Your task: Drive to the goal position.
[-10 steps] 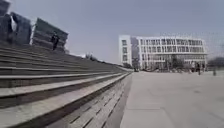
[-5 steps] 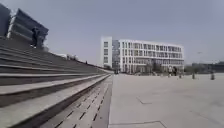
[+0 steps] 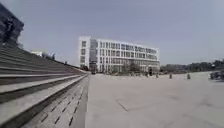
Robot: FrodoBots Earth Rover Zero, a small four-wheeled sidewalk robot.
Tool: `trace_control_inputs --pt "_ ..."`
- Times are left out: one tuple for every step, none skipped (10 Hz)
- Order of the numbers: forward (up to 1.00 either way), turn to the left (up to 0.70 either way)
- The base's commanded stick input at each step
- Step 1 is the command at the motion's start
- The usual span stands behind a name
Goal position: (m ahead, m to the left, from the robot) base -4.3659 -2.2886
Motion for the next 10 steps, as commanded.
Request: trace_control_inputs --pt "1.00 -0.40" --pt "1.00 -0.40" --pt "1.00 -0.40" --pt "1.00 -0.40" --pt "1.00 -0.40" --pt "1.00 -0.40" --pt "1.00 -0.40" --pt "1.00 -0.40" --pt "1.00 -0.40" --pt "1.00 -0.40"
